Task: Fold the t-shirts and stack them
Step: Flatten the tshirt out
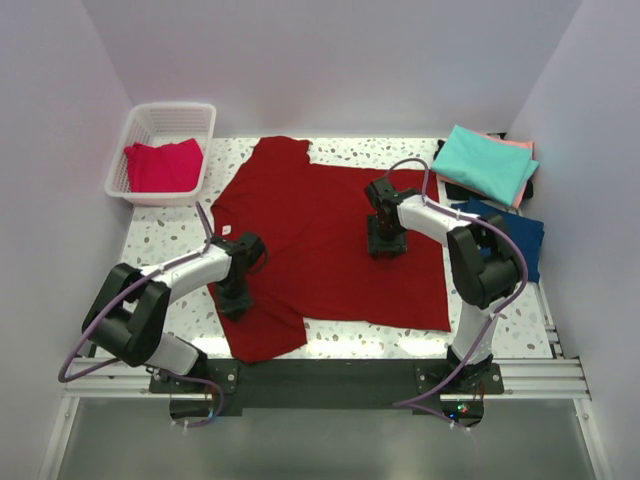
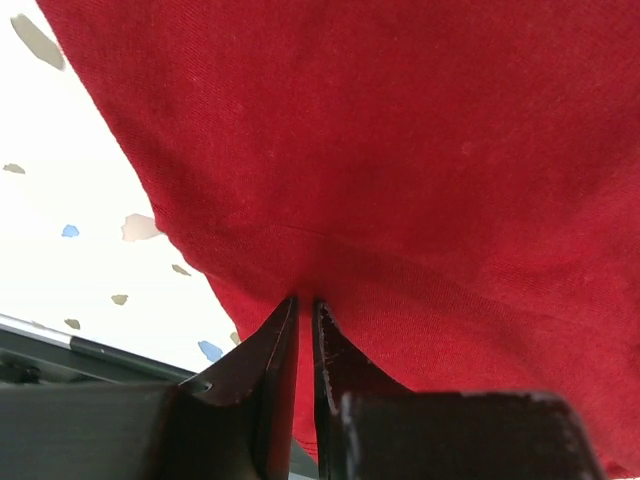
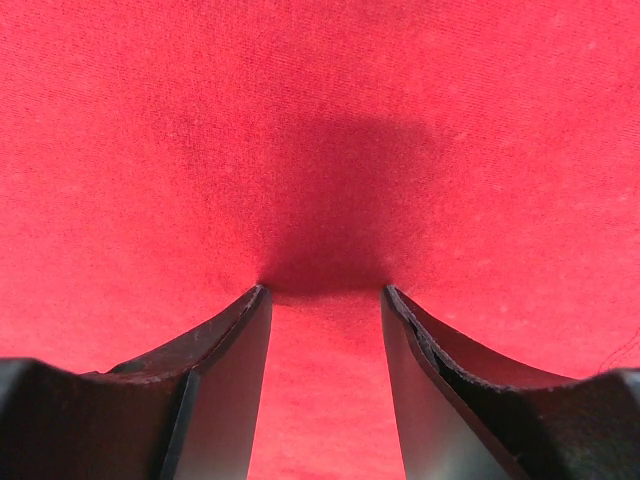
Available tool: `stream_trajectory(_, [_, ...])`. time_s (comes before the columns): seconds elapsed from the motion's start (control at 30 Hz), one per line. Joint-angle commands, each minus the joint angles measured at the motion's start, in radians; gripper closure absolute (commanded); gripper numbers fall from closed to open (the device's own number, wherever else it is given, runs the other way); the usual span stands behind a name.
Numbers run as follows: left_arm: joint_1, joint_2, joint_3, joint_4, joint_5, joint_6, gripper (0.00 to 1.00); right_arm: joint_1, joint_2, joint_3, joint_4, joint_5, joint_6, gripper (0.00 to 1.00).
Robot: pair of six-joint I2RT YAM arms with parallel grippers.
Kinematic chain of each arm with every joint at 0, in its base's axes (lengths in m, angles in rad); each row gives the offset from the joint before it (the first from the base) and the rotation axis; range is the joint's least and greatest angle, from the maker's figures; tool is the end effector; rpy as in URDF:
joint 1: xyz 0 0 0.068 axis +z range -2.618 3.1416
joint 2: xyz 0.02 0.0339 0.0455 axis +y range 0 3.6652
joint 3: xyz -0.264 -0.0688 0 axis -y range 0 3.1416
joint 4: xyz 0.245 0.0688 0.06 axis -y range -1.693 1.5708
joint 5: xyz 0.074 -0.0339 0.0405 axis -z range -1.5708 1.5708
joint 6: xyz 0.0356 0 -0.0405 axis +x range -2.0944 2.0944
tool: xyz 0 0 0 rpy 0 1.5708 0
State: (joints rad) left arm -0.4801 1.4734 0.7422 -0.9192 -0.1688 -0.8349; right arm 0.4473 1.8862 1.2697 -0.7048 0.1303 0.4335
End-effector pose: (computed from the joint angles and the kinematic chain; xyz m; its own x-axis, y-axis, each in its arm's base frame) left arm 0.1873 -0.0908 0.1486 -0.9397 -0.3345 -0.0708 -0.3418 0.9240 0.1714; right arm 0.3297 0.1530 0.1659 -0.9609 0.0010 -0.2770 0.0041 0.9999 -0.0105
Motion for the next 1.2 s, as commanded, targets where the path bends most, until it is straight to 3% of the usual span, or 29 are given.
stream_trajectory(0.0, [-0.054,0.034,-0.047,0.019,0.052,-0.102,0.84,-0.004,-0.001,0.011,0.008,-0.038,-0.012,0.48])
stream_trajectory(0.17, [-0.129,0.013,-0.003,-0.13,0.023,-0.193,0.85,-0.004,-0.006,-0.009,-0.005,-0.057,-0.002,0.48])
stream_trajectory(0.43, [-0.147,-0.021,0.025,-0.243,0.017,-0.25,0.87,-0.005,-0.01,-0.061,-0.016,-0.077,0.01,0.48])
stream_trajectory(0.87, [-0.167,-0.016,0.052,-0.27,0.014,-0.251,0.91,-0.004,-0.059,-0.132,-0.085,-0.005,0.043,0.49])
stream_trajectory(1.03, [-0.175,-0.048,0.195,-0.352,-0.091,-0.241,0.92,-0.004,-0.096,-0.057,-0.096,0.035,0.044,0.49])
stream_trajectory(1.17, [-0.173,-0.003,0.463,-0.374,-0.207,-0.185,0.82,-0.004,-0.14,0.065,-0.139,0.077,0.054,0.49])
